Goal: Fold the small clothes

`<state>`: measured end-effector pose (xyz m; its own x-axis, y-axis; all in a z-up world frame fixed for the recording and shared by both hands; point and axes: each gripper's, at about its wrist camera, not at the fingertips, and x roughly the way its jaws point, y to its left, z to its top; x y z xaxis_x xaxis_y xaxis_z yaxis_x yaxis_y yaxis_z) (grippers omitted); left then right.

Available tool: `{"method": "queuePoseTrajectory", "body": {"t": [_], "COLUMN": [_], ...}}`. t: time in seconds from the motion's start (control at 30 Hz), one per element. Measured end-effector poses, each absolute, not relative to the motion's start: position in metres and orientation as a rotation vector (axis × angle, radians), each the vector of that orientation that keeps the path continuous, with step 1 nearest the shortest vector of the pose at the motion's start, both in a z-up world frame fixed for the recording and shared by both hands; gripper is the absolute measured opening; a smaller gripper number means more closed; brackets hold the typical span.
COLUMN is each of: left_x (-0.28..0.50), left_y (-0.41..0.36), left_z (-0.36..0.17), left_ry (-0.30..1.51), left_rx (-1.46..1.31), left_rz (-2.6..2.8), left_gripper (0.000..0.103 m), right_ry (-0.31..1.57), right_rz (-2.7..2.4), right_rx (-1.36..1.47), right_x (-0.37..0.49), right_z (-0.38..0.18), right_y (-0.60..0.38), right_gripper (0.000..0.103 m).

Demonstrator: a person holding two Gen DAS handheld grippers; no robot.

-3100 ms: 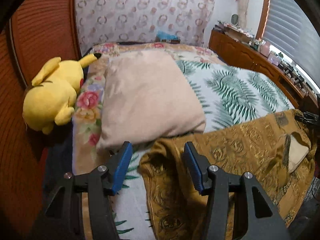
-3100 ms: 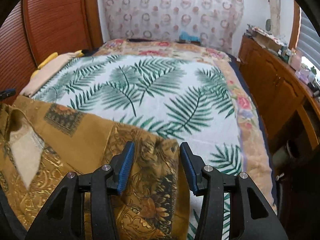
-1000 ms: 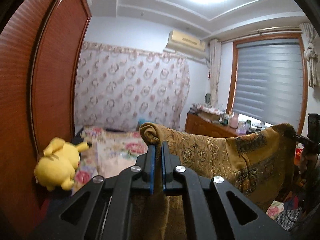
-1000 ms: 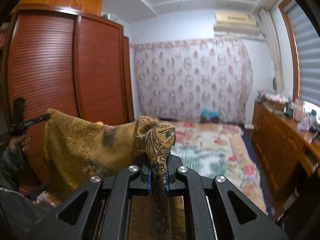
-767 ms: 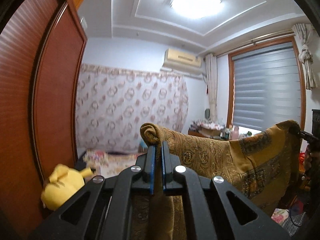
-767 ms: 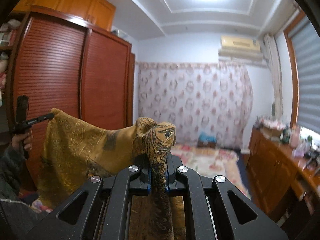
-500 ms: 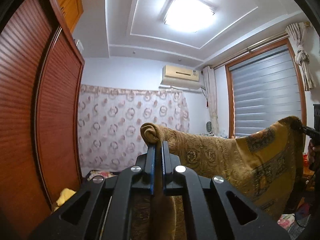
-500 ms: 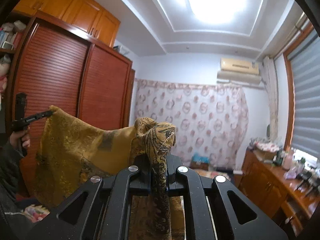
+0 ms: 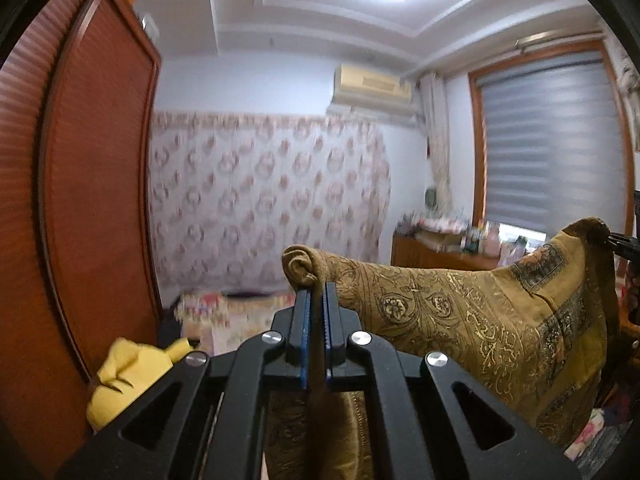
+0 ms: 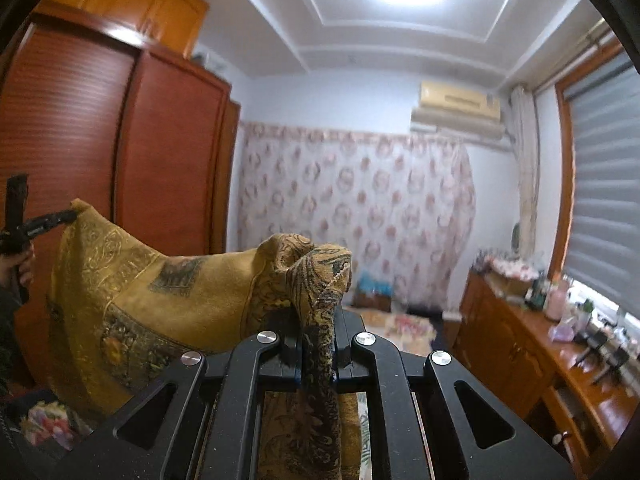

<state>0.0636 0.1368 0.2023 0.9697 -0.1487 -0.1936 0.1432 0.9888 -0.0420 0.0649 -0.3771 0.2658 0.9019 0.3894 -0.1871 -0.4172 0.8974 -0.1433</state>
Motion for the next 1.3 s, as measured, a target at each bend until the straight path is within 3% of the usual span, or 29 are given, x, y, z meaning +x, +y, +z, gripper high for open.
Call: {"method": "queuePoseTrajectory", "body": {"t": [0.2, 0.23, 0.3, 0.33, 0.4, 0.5, 0.63, 1.3], "left_x": [0.176, 0.19, 0.213, 0.218, 0.22, 0.206, 0.18, 0.13], "left_y": [0.136, 0.134, 0.127, 0.124, 0.117, 0.109, 0.103, 0.115], "left_z": [0.103, 0.088, 0.056, 0.046, 0.028, 0.012, 0.003, -0.065], "left_ry": [0.405, 0.45, 0.539, 0.562, 0.608, 0.639, 0.664, 0.8], "left_rx": [-0.059, -0.051, -0.01, 0.001, 0.025, 0.036, 0.042, -0.033], "left_rz": [-0.13, -0.125, -0.096, -0.093, -0.085, -0.097, -0.128, -0.099], "left_gripper": [0.005, 0.007, 0.007, 0.011, 0.025, 0.036, 0.043, 0.046], "right_ry": [0.377, 0.416, 0.502, 0.54, 0.592, 0.632, 0.673, 0.882], "right_rz": [0.365, 0.353, 0.301, 0.281, 0.253, 0.241, 0.252, 0.225], "right_rx": [-0.167, -0.153, -0.129, -0.115, -0.117, -0.122, -0.117, -0.059], "right_x": [0.192, 0.209, 0.242, 0.256, 0.273, 0.276, 0.259, 0.233], "right_z": [0.163, 0.148, 0.113, 0.093, 0.062, 0.038, 0.02, -0.072], "right_y": [-0.362, -0.363, -0.361, -0.361, -0.362, -0.365, -0.375, -0.396], "right_gripper": [0.009, 0.013, 0.034, 0.035, 0.035, 0.036, 0.036, 0.04]}}
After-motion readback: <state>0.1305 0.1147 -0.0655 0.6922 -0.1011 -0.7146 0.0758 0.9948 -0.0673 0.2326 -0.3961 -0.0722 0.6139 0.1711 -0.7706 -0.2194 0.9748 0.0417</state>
